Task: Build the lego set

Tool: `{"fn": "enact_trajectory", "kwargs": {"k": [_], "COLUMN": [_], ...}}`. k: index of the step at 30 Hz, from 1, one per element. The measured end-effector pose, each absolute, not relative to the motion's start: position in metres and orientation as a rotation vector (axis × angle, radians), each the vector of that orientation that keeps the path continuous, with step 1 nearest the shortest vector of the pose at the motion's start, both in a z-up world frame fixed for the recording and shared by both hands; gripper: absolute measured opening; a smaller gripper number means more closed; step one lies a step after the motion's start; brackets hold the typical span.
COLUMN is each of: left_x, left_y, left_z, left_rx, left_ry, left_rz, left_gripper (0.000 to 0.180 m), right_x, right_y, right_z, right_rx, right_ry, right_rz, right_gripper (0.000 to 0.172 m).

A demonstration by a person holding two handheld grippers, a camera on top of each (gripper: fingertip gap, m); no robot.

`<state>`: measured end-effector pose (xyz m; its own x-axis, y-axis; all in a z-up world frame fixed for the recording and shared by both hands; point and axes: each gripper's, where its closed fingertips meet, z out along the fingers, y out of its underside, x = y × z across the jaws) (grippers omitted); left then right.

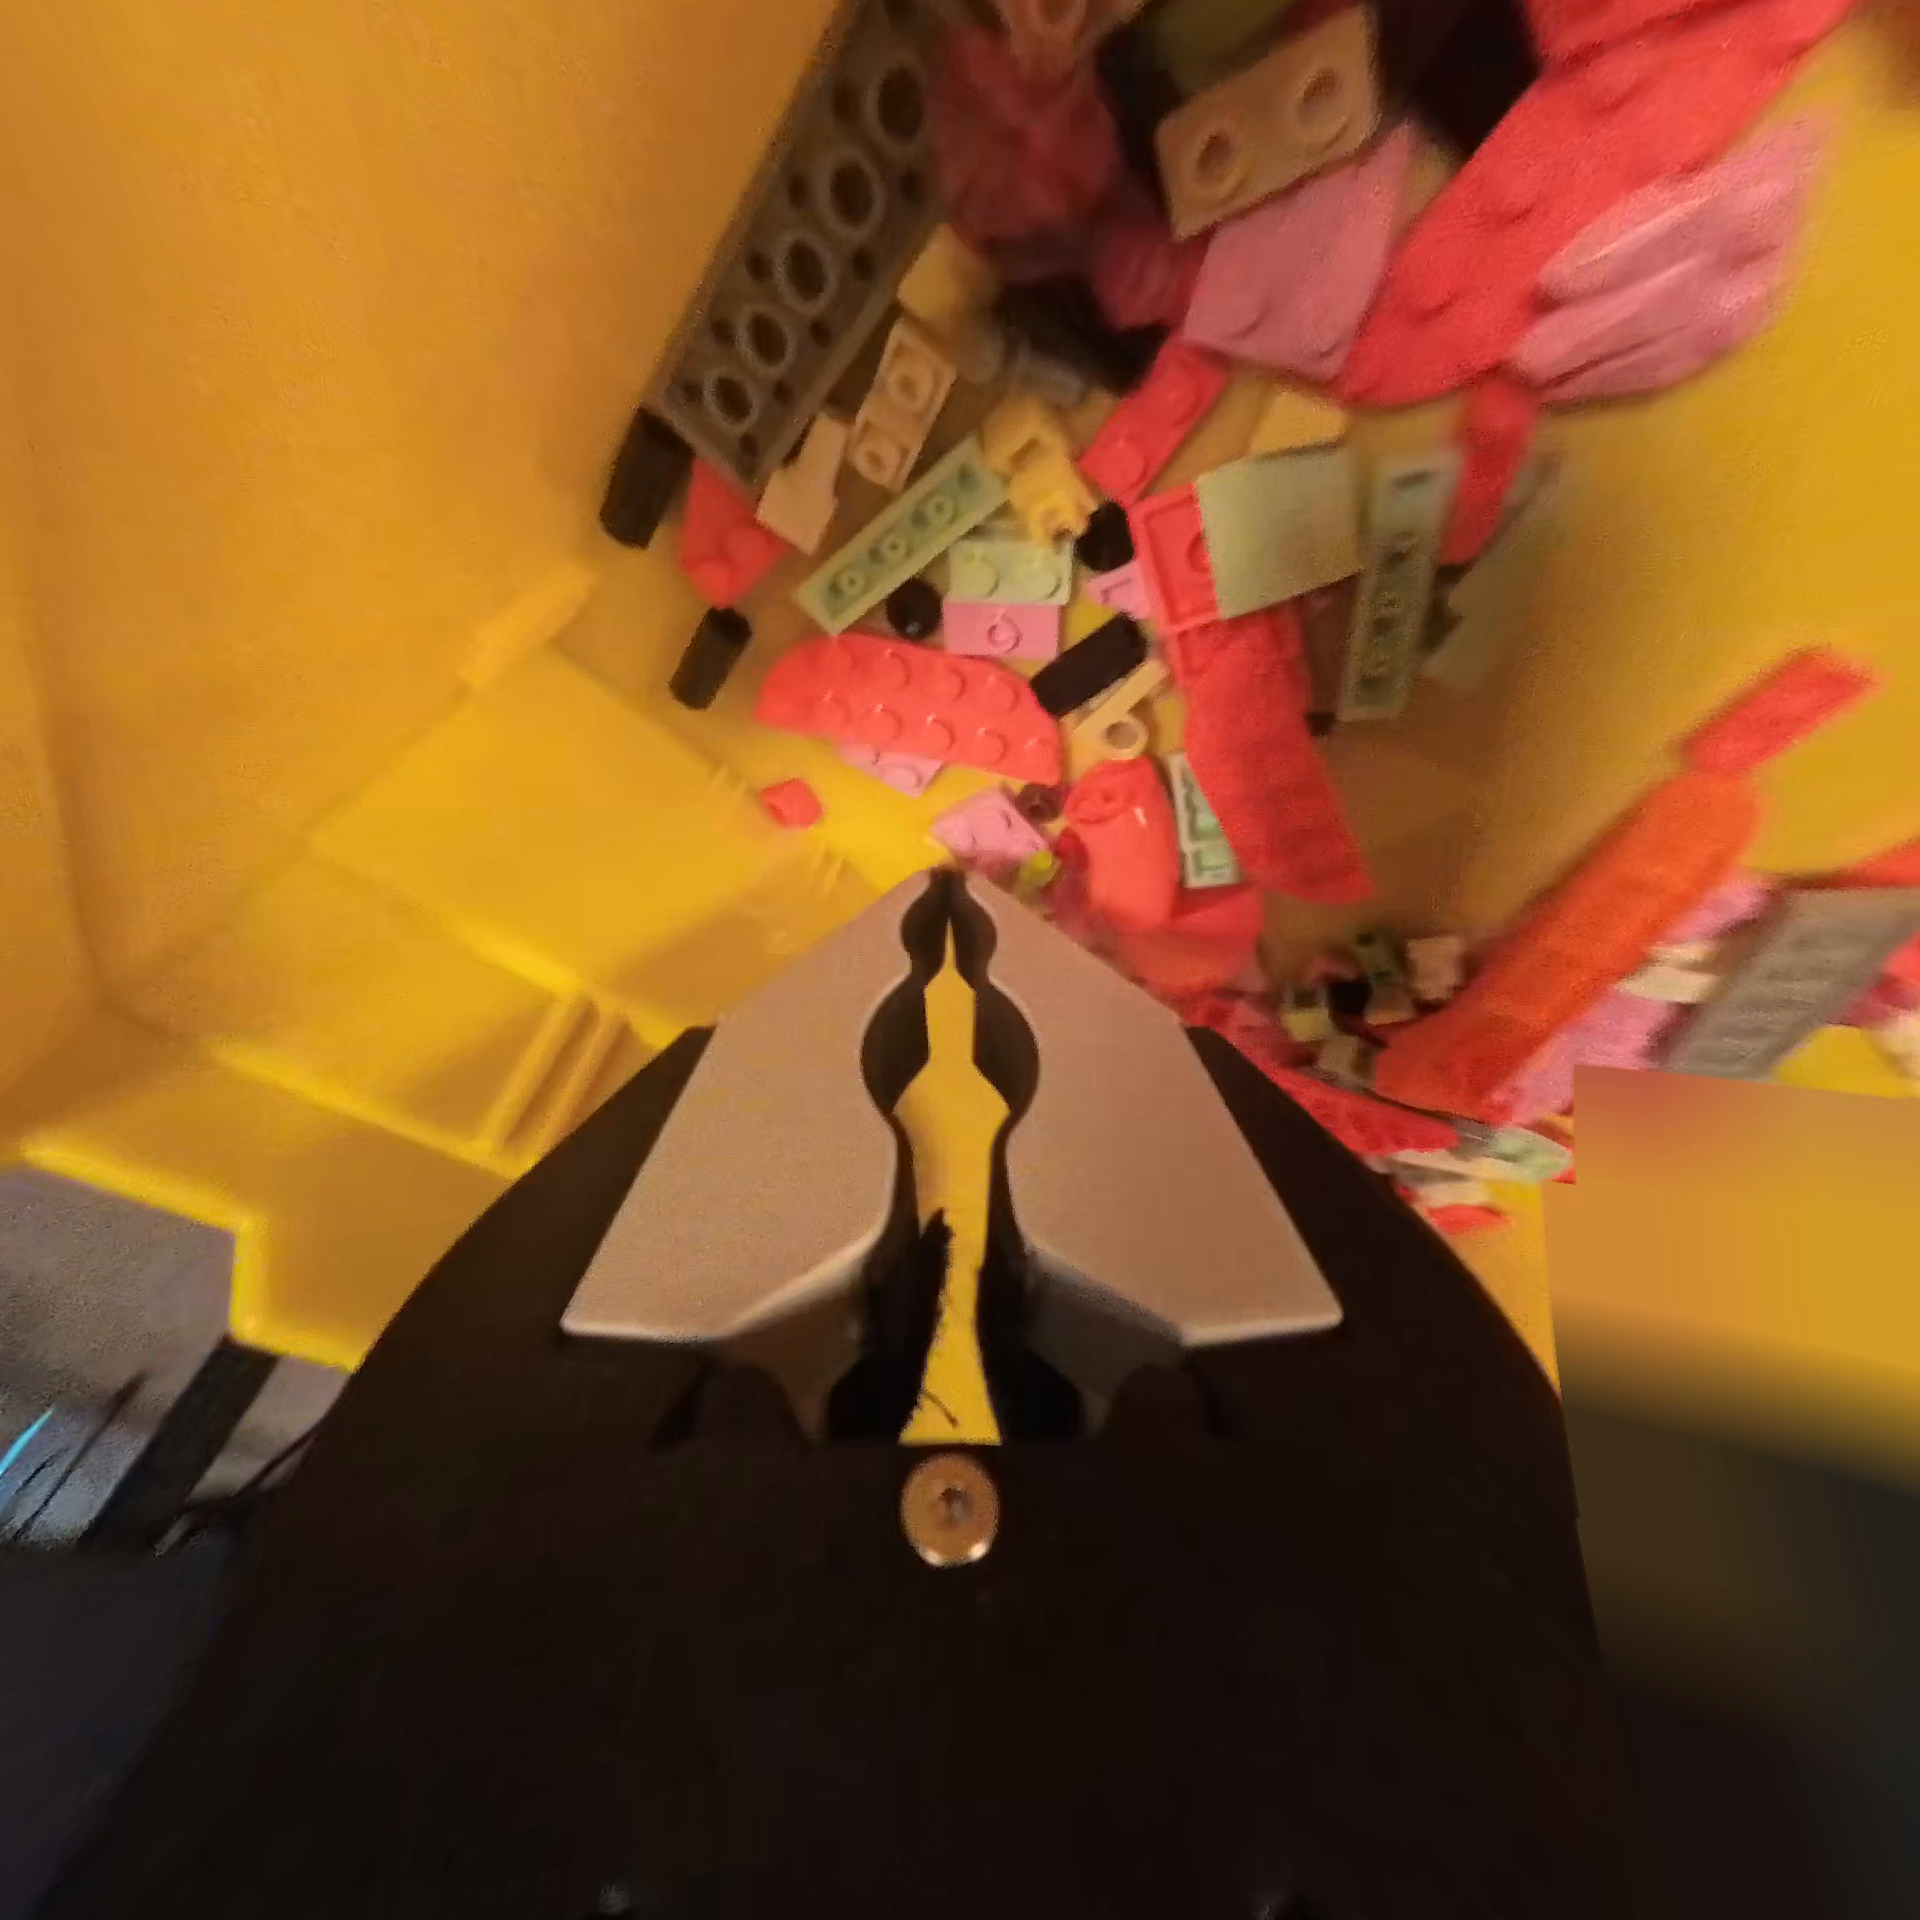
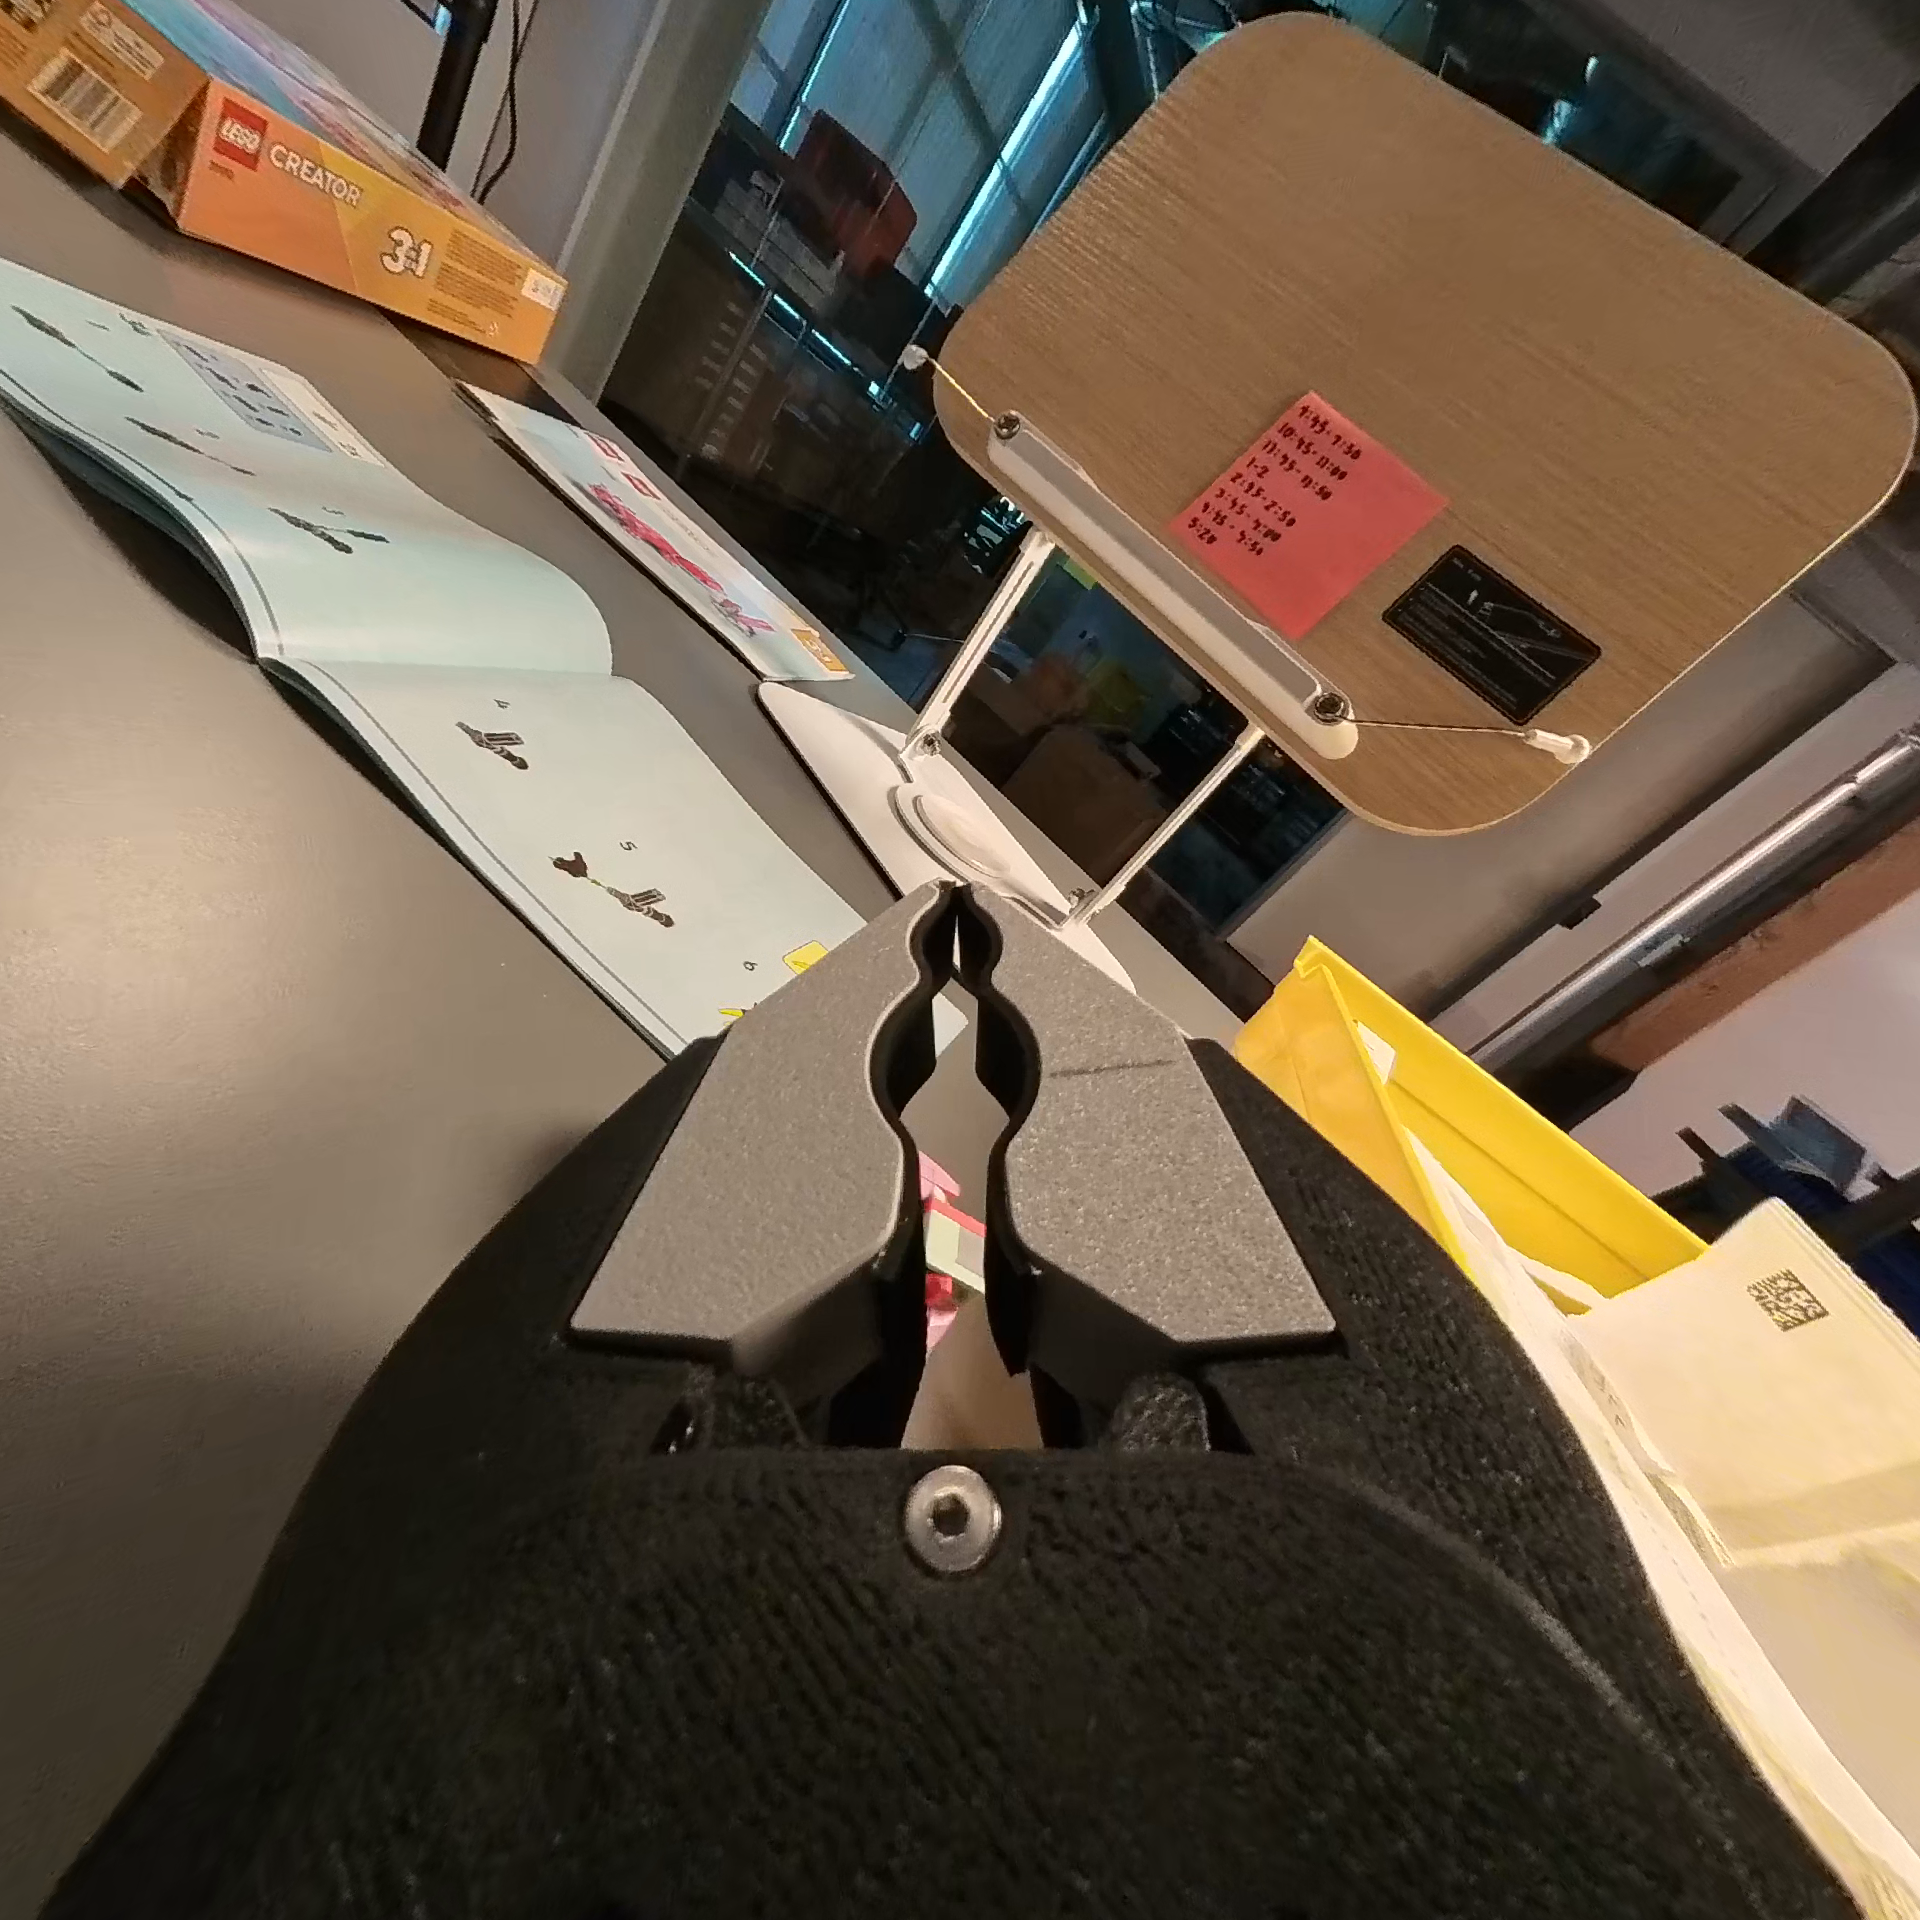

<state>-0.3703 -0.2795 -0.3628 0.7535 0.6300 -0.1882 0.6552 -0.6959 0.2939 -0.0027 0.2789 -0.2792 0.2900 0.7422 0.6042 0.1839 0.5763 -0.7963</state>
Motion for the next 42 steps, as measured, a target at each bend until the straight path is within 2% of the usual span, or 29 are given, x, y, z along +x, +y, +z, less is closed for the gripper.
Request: {"fn": "enact_trajectory", "kwargs": {"k": [5, 10, 17, 19, 22, 40, 42], "left_x": [-0.375, -0.369, -0.365, -0.365, -0.363, -0.36, -0.357], "left_y": [-0.269, -0.28, -0.279, -0.28, -0.283, -0.279, -0.283], "left_z": [-0.355, -0.359, -0.364, -0.364, -0.365, -0.36, -0.358], "left_rx": [2.725, 2.668, 2.621, 2.609, 2.577, 2.612, 2.589], "left_ry": [1.102, 0.904, 0.978, 0.992, 0.997, 1.063, 0.998], "left_rz": [-0.031, -0.07, -0.015, -0.01, -0.014, -0.034, -0.047], "left_gripper": [0.0, 0.0, 0.011, 0.011, 0.0, 0.0, 0.004], "right_x": [-0.003, -0.004, -0.004, -0.004, -0.005, -0.006, -0.007], "right_y": [0.278, 0.278, 0.278, 0.278, 0.278, 0.275, 0.274], "right_z": [-0.281, -0.282, -0.283, -0.283, -0.283, -0.286, -0.286], "right_rx": [-0.923, -0.927, -0.929, -0.929, -0.93, -0.922, -0.922], "right_ry": [-1.263, -1.267, -1.273, -1.274, -1.277, -1.298, -1.304], "right_rz": [0.448, 0.449, 0.451, 0.45, 0.451, 0.446, 0.443], "right_gripper": [0.0, 0.0, 0.0, 0.0, 0.0, 0.0, 0.0]}}
